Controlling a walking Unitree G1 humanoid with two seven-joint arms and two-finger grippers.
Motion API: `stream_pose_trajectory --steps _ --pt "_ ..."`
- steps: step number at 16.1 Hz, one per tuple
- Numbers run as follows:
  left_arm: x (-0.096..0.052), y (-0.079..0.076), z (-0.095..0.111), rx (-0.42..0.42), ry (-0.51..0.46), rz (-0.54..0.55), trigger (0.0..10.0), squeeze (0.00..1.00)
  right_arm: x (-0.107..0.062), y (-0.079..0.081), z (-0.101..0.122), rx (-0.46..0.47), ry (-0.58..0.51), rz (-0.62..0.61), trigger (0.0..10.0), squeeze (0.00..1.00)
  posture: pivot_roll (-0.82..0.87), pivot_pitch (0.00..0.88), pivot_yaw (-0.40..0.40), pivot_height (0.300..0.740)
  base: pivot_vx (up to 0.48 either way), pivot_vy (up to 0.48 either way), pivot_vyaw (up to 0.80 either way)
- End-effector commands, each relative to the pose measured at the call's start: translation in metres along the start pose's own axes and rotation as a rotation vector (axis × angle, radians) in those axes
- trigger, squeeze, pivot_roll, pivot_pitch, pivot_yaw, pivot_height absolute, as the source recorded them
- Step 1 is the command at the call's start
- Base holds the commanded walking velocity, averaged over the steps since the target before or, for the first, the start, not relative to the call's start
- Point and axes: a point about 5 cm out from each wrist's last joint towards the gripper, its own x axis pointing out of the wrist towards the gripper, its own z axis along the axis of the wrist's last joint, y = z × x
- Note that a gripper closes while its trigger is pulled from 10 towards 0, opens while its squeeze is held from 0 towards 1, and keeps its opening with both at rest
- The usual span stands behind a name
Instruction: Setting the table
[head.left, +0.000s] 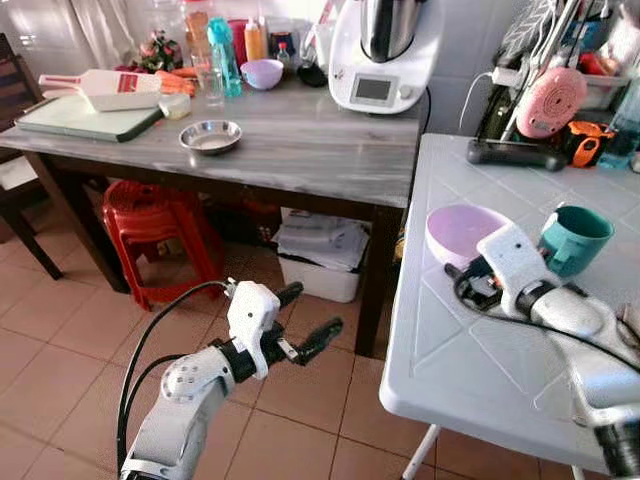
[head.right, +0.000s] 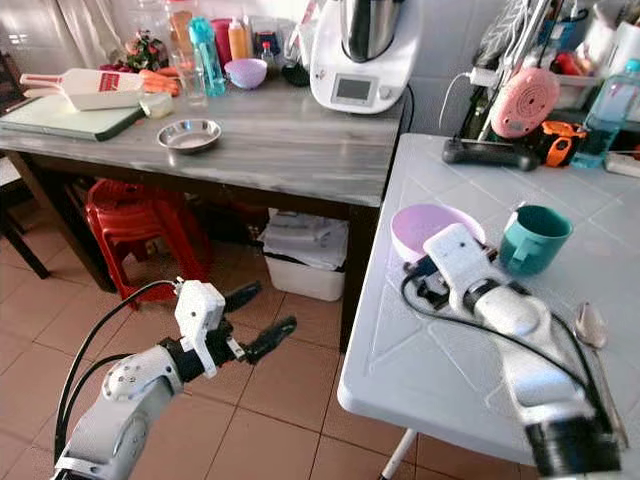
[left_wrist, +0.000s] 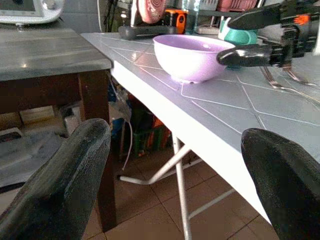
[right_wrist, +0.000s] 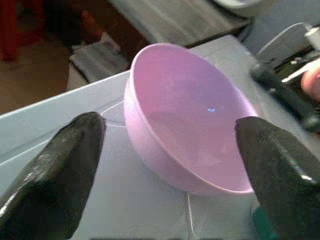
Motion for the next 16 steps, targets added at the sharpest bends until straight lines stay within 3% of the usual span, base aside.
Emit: stream_pose_trajectory --steps 1,10,14,15,16 --pt "-0.003 -0.001 0.002 0.017 0.014 -0.015 10.0 0.0 0.004 -0.002 0.004 -0.035 -0.01 0.034 10.0 0.0 -0.02 0.045 0.021 0.74 0.0 0.0 0.0" --pt "-0.017 -0.005 0.001 0.019 0.054 -0.02 10.0 0.0 0.024 0.002 0.006 -0.183 -0.036 0.196 10.0 0.0 0.02 0.079 0.027 0.74 0.0 0.0 0.0" --pt "-0.019 -0.005 0.002 0.016 0.063 -0.025 10.0 0.0 0.026 -0.012 -0.001 -0.213 -0.054 0.206 10.0 0.0 0.03 0.088 0.031 0.74 0.0 0.0 0.0" --pt "-0.019 -0.005 0.003 0.018 0.058 -0.03 10.0 0.0 0.026 -0.014 -0.002 -0.217 -0.053 0.2 3.4 0.0 0.03 0.088 0.031 0.74 0.0 0.0 0.0" --pt "-0.018 -0.007 0.007 0.01 0.031 -0.049 10.0 0.0 0.027 -0.017 -0.004 -0.213 -0.052 0.188 0.0 0.0 0.03 0.083 0.032 0.74 0.0 0.0 0.0"
